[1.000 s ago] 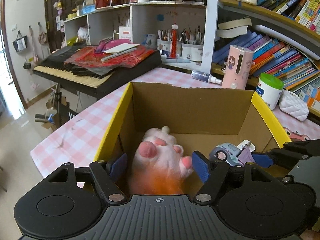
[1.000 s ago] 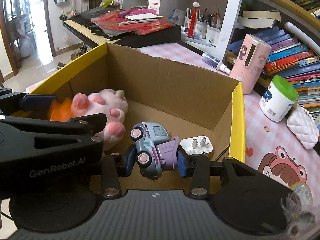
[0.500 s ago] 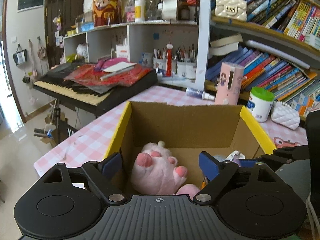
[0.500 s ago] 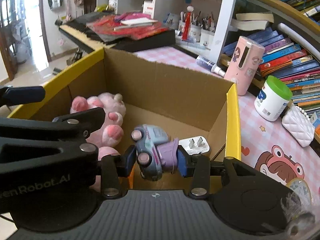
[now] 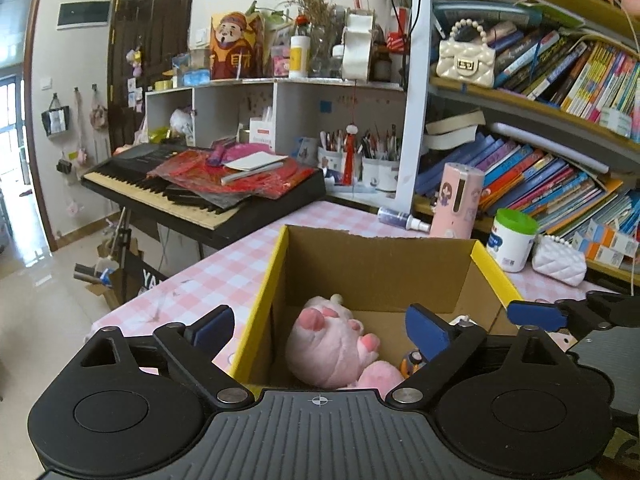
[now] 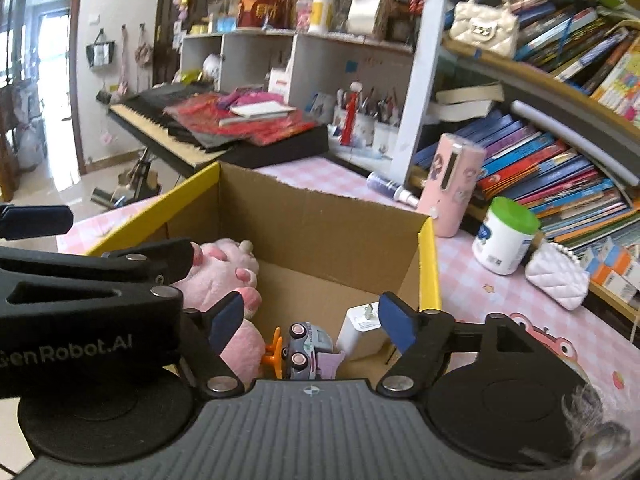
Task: Organize objects
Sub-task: 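Lower the chick and car into the yellow box and open both grippers, then withdraw both grippers from the box and move toward the yellow tape roll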
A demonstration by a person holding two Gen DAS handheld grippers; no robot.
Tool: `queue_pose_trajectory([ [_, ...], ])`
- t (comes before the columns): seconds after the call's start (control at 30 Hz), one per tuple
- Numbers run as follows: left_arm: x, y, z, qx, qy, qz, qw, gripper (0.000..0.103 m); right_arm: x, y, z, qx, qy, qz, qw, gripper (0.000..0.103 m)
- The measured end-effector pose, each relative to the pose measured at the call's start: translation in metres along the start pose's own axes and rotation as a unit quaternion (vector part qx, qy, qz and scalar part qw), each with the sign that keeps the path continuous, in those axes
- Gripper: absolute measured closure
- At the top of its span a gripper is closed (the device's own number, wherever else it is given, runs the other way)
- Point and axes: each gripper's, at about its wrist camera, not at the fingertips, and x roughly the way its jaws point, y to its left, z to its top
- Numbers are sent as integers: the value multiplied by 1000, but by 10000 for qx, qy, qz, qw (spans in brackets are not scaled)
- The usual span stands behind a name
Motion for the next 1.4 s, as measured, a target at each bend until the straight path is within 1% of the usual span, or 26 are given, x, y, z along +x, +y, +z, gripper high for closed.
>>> queue_pose_trajectory([
  [0.2, -22, 9, -8, -72, -82, -66, 9999, 7, -28, 13, -9, 18, -211, -217, 9995, 20],
  [0.37, -40, 18, -18, -103, -87, -87, 9999, 5, -47, 26, -19, 3, -220, -343, 9992, 15],
  [0.57, -62, 32, -35, -155, 41, -97, 9998, 4, -67, 47, -36, -4, -54, -399, 9992, 15],
  [0.93, -106, 60, -70, -255, 417, -129, 9987, 4, -114, 88, -74, -4, 152, -450, 9989, 13],
  [1.23, -131, 67, -88, -98, 560, -259, 9980, 4, -142, 106, -99, 189, 237, -587, 9978, 12],
  [1.4, -137, 64, -96, -10, 677, -440, 9967, 4, -154, 107, -112, 337, 357, -754, 9959, 12],
])
